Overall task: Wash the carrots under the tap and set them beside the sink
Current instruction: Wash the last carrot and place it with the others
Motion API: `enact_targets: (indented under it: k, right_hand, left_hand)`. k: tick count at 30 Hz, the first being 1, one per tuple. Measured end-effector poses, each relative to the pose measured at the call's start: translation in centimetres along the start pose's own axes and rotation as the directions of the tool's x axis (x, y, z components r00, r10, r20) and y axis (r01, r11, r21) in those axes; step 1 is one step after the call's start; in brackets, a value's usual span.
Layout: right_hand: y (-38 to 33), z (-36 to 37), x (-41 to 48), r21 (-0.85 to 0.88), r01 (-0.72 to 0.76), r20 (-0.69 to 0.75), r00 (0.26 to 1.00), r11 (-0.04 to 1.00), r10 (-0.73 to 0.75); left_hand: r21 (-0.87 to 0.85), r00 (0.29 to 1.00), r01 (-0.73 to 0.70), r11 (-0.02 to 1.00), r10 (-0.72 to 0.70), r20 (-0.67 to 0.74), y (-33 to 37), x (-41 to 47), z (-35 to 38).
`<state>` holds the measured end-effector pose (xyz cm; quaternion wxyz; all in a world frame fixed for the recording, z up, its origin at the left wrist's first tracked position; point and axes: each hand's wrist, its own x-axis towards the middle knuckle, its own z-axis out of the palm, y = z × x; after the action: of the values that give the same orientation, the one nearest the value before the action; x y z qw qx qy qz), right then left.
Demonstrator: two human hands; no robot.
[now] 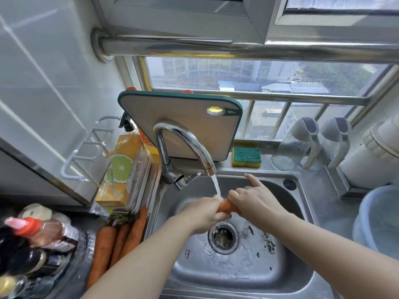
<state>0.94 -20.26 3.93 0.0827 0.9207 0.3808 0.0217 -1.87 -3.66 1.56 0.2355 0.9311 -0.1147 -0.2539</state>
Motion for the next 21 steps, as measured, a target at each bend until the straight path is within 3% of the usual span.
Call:
enact_targets:
  k: [3,5,7,9,12,15,21]
  right_hand:
    - [0.2,0.3,-0.7,-0.007,0.042,-0.109,0.993,0.999,-0.042]
    - [0.0,0.0,-1.0,0.061,0.080,-0.032,0.996,0.995,-0.078]
    - [0.0,-0.6,-0.9,0.226,0.040,0.072,0.996,0.973,-0.058]
    - [-0.1,-1.3,-0.5,0.451,-0.078,0.147,0.989,0.889,0.012]
    - [-0.8,-1.6,0.4,0.658,-0.176,0.122,0.984,0.732,0.127]
    - [-1.9,-1.6,1.0,0.779,-0.241,0.112,0.962,0.579,0.250]
    - [-1.2,-1.7,0.3,0.845,-0.327,0.195,0.925,0.424,0.325]
  left_hand:
    - [-0.273,0.988,-0.009,0.962,0.050,0.145,-0.1,-0.5,-0.6]
    - [-0.319,0.989,0.036,0.947,0.012,0.147,-0.4,-1.0,-0.9]
    - [-0.225,0.998,0.053,0.973,-0.047,0.034,-0.9,-1.5,-0.7]
    - [-0.042,0.992,0.063,0.997,-0.067,-0.111,-1.5,-1.9,-0.5]
    - [0.079,0.968,0.076,0.994,-0.055,-0.246,-1.8,-2.7,-0.2]
    - [-0.004,0.948,0.056,0.998,-0.054,-0.315,-2.1,-3.4,0.0]
    - [-0.198,0.899,0.021,0.980,-0.105,-0.425,-1.1,-3.2,0.3]
